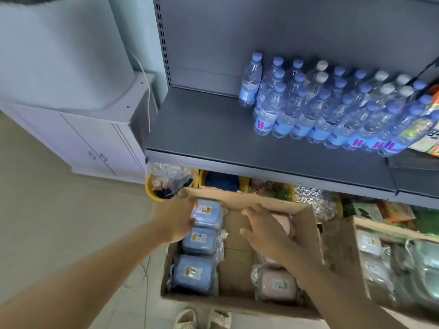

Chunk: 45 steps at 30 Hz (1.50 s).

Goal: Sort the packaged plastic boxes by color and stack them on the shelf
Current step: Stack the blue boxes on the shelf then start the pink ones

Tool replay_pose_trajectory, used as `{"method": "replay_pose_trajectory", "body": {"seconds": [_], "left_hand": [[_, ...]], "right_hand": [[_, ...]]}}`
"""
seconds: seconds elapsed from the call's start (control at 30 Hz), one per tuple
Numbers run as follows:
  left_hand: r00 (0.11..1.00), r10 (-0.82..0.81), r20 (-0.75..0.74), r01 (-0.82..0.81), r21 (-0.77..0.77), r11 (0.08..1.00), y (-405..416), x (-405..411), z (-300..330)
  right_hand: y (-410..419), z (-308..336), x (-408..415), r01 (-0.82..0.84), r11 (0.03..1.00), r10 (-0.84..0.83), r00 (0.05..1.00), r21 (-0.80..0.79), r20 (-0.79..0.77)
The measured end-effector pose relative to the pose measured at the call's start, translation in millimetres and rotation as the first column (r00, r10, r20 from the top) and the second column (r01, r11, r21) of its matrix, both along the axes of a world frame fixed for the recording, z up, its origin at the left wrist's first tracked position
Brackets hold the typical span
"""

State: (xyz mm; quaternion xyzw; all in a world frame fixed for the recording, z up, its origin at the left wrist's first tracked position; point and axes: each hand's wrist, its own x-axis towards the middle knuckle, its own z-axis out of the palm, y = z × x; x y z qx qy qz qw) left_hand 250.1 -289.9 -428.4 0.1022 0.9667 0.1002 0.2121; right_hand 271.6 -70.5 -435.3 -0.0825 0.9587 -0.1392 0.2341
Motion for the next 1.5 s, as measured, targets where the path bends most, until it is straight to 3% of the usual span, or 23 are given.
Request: {"method": "replay_pose_trajectory", "body": {"seconds": [0.23,0.43,0.63,0.87,1.1,1.3,1.5], "left_hand": [[0.992,0.119,0.05,-0.121,0.037,0.992,-15.2,13.7,-86.9],[0.984,0.168,0.055,-0.171,0.054,0.984,-11.8,16.8,-148.1],[0.993,0.108,0.057,-0.111,0.059,0.992,-0.3,28.4,-191.1],[0.983,0.106,0.152,-0.113,0.037,0.993,6.3,35.5,-215.2],[0.985,0.002,0.171,0.014,-0.093,0.996,24.7,14.2,-253.0],[0.983,-0.098,0.157,0.134,-0.24,0.961,35.7,5.9,-302.4],[0.988,-0.123,0.092,0.145,-0.294,0.945,35.8,6.0,-315.4]], "right_hand": [[-27.8,-105.7,-26.8,0.009,0.999,-0.006,0.997,-0.047,0.071],[-53.4,-204.6,-71.6,-0.04,0.999,0.04,0.999,-0.035,-0.006],[-68.2,-272.9,-84.4,-0.168,0.98,0.182,0.974,0.106,-0.132],[-36.2,-251.6,-68.9,-0.014,1.0,0.011,0.967,-0.011,-0.255],[46.4,-225.4,-31.6,0.252,0.967,-0.25,0.934,-0.025,-0.255],[64.5,-248.3,-12.0,0.307,0.949,-0.317,0.92,-0.076,-0.232],[69.1,-254.5,-0.9,0.309,0.948,-0.318,0.914,-0.075,-0.252]]}}
